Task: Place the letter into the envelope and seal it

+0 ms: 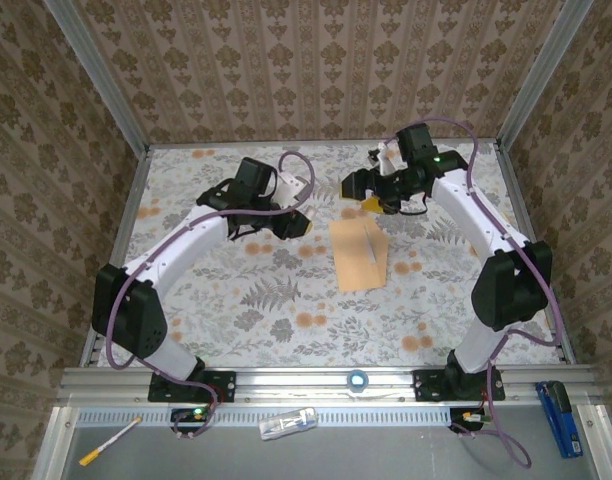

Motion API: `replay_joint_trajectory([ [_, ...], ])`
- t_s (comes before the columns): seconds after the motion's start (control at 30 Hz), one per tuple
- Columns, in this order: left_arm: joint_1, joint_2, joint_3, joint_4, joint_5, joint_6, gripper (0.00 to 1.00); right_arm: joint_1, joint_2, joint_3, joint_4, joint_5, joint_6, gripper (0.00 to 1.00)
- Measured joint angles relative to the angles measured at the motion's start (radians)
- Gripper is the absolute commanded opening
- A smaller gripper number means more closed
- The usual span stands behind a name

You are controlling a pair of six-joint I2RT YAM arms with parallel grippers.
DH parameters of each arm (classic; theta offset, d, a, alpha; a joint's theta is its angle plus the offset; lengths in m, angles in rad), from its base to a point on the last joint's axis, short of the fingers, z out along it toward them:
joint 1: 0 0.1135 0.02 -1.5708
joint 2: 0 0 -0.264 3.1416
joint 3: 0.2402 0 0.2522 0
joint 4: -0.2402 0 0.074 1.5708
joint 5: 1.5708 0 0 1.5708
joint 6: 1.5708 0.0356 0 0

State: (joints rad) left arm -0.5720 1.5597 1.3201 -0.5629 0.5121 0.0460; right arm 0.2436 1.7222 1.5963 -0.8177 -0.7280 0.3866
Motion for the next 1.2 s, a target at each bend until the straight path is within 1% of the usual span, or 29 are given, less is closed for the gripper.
replay_joint_trajectory([
  [0.17,-0.031,0.0,0.013,-0.042,-0.016,0.074,0.11,0.017,0.002,0.006,-0.069,-0.052,-0.025,0.87],
  [0.27,-0.051,0.0,0.024,-0.057,-0.045,0.106,0.11,0.024,0.002,0.007,-0.101,-0.074,-0.04,0.86],
  [0.7,-0.174,0.016,0.114,-0.152,-0.216,0.242,0.07,0.053,0.02,0.007,-0.136,-0.14,-0.043,0.84],
  [0.9,-0.19,0.027,0.129,-0.172,-0.272,0.27,0.06,0.063,0.05,0.007,-0.135,-0.148,-0.039,0.81],
  [1.07,-0.194,0.03,0.129,-0.174,-0.285,0.274,0.05,0.074,0.065,-0.002,-0.121,-0.161,-0.017,0.77],
  [1.2,-0.195,0.03,0.129,-0.174,-0.286,0.273,0.05,0.079,0.065,-0.031,-0.064,-0.196,0.025,0.73],
])
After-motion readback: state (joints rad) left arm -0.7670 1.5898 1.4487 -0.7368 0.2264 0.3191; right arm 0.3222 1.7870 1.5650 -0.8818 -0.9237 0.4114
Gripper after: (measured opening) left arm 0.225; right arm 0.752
